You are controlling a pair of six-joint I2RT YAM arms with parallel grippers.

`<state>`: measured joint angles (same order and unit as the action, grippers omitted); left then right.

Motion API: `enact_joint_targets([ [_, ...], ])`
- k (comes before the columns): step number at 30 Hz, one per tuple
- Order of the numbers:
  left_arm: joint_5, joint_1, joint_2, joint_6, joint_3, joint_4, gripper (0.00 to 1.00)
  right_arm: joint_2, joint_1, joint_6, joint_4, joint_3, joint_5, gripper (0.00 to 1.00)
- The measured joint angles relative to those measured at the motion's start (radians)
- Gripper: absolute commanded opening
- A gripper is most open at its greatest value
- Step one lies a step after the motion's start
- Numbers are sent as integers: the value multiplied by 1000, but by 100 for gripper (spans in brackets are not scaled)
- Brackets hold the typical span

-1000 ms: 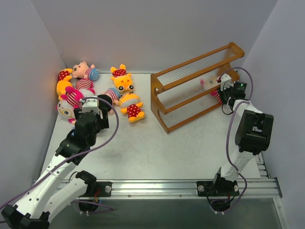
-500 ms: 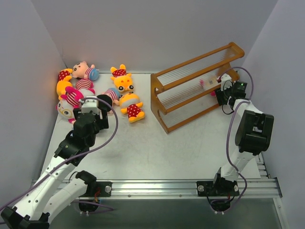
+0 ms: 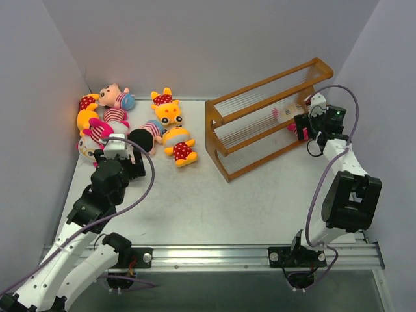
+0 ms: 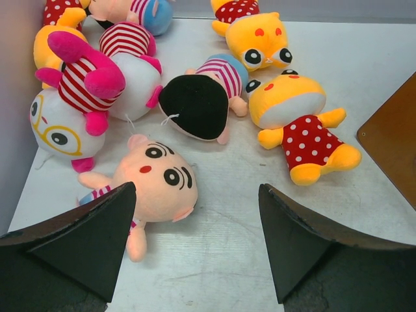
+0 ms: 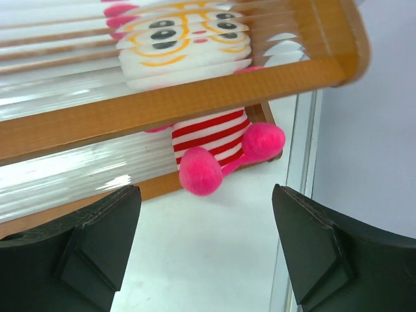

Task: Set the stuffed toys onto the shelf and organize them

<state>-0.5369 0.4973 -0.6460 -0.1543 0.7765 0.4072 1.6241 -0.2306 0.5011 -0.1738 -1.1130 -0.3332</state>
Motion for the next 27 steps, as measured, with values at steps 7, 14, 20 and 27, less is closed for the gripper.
enact_joint_targets([
  [7,23,-2,40,-19,0,0,85,-175,45,-161,100,27,105,94],
  [14,45,-2,43,-35,0,1,85,-340,137,-360,297,-3,233,99],
  [20,106,-2,-28,-69,4,12,85,-529,137,-494,413,-28,254,100],
  [27,130,-28,-192,-122,99,72,85,-742,161,-602,457,-27,230,100],
])
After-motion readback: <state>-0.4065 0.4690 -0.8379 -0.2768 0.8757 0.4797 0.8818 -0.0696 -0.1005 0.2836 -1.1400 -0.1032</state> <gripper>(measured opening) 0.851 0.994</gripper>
